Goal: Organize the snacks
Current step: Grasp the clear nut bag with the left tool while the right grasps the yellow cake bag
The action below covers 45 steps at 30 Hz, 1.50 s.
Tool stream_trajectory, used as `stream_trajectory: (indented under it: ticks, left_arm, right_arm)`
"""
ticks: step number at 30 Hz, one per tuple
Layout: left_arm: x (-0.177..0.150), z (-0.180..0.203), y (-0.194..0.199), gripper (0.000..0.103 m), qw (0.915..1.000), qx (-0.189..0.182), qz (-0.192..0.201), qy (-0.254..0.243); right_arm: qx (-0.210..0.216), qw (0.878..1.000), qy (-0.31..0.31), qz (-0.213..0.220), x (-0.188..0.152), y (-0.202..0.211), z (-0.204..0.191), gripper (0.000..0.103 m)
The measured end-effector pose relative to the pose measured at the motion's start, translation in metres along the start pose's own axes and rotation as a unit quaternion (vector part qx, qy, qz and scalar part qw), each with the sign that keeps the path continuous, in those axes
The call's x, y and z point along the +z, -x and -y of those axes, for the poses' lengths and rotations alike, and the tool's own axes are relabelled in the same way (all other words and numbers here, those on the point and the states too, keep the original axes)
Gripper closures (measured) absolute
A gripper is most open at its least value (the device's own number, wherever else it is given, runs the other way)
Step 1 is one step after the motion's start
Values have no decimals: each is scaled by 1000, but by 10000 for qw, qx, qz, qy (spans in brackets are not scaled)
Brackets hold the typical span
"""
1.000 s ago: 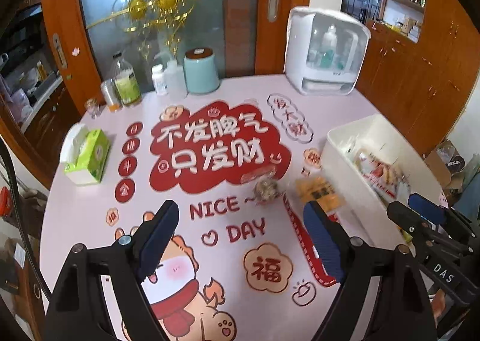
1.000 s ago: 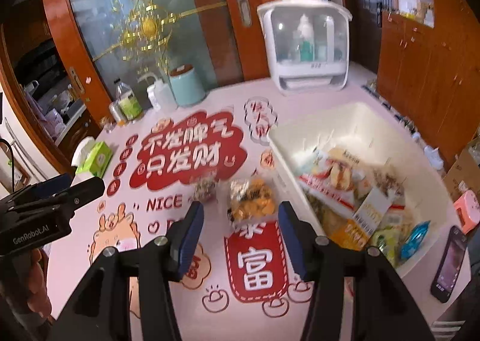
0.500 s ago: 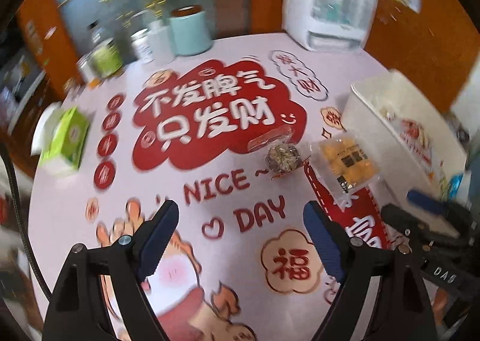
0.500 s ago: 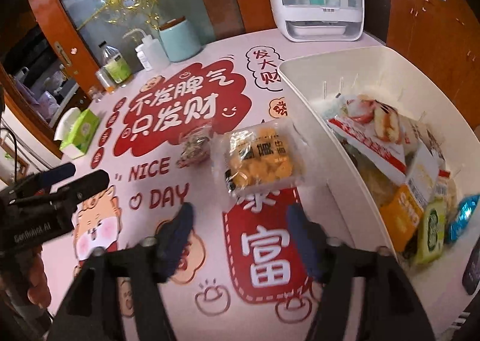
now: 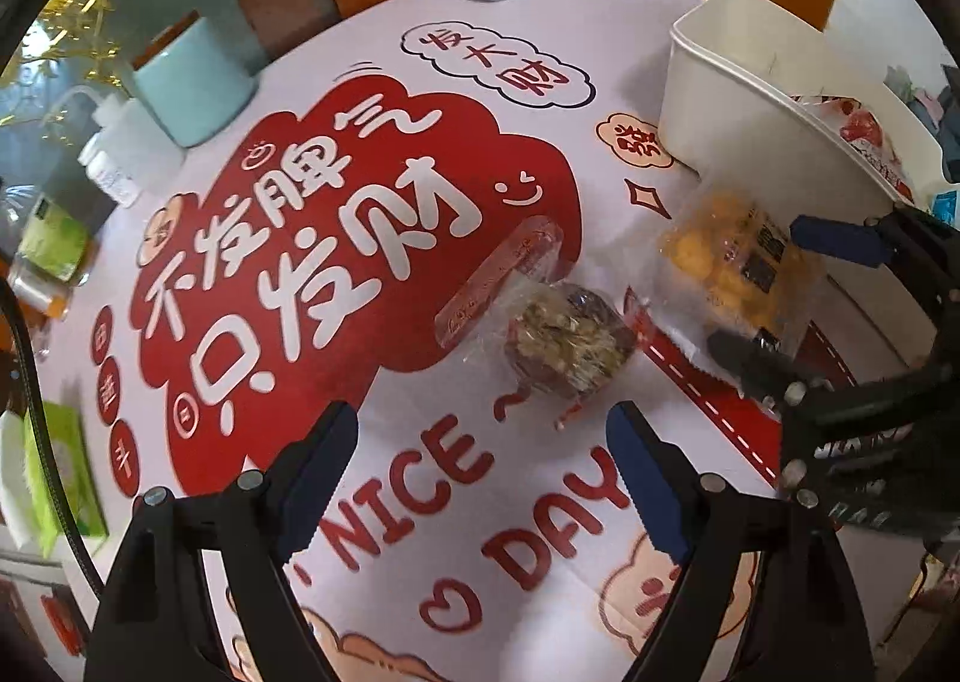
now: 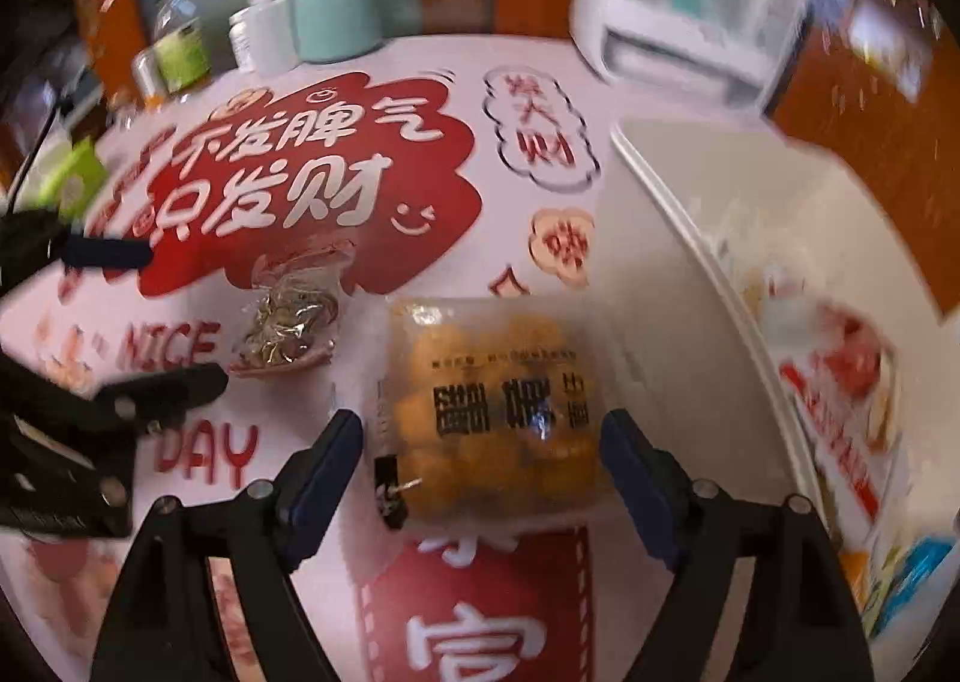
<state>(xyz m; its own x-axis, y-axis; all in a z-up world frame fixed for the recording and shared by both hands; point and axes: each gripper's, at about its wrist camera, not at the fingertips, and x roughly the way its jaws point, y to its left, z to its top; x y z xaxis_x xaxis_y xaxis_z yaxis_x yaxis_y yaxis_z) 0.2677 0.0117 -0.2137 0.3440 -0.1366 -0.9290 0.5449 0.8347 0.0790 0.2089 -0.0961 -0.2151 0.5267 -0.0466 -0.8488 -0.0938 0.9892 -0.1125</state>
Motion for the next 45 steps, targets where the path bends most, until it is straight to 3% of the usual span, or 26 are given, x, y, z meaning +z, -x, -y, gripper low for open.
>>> stream_trajectory:
  ticks: [3, 6, 9, 12, 16, 24, 27, 30, 34, 38, 40, 42, 45]
  left_arm:
    - [5, -2, -4, 19, 9996, -272, -18, -24]
    - [10, -1, -4, 19, 9984, -550, 12, -109]
    - [12, 1, -7, 19, 9985, -512, -37, -194]
    - [13, -1, -13, 19, 9984, -512, -123, -191]
    - [15, -3, -16, 19, 9981, -595, -135, -116]
    - [27, 2, -24, 19, 9965, -795, -233, 115]
    - [33, 5, -29, 19, 9956, -779, -352, 384]
    - [39, 3, -37, 18, 9932, -479, -524, 924]
    - [39, -1, -43, 18, 9799, -333, -621, 1868]
    - [37, 2, -51, 18, 9707, -322, -648, 2293]
    - [34, 3, -56, 22, 9643, -346, -721, 2525]
    - [33, 7, -53, 49, 9666, -113, -637, 2481]
    - [28, 13, -49, 67, 9660, -167, -611, 2506]
  right_arm:
    - [-121, 9994, 324, 49, 1, -7, -10, 5]
    - [-371, 9981, 488, 32, 2, -16, -15, 2]
    - [-613, 9958, 661, 128, 0, -22, -21, 1]
    - [-881, 9940, 589, 263, 0, -21, -18, 15]
    - [-701, 9961, 387, 365, -1, -10, -11, 33]
    - [-274, 9992, -218, 215, -14, 11, 11, 37]
    - [-116, 9992, -348, 124, -25, 20, 16, 37]
    - [-10, 9993, -365, 52, -33, 26, 17, 37]
    - [81, 9991, -414, -7, -39, 31, 17, 37]
    - [161, 9987, -474, -58, -40, 33, 19, 37]
    - [217, 9985, -503, -86, -40, 35, 21, 37]
    - [256, 9983, -524, -95, -42, 36, 22, 38]
    - [308, 9980, -532, -111, -45, 39, 23, 38]
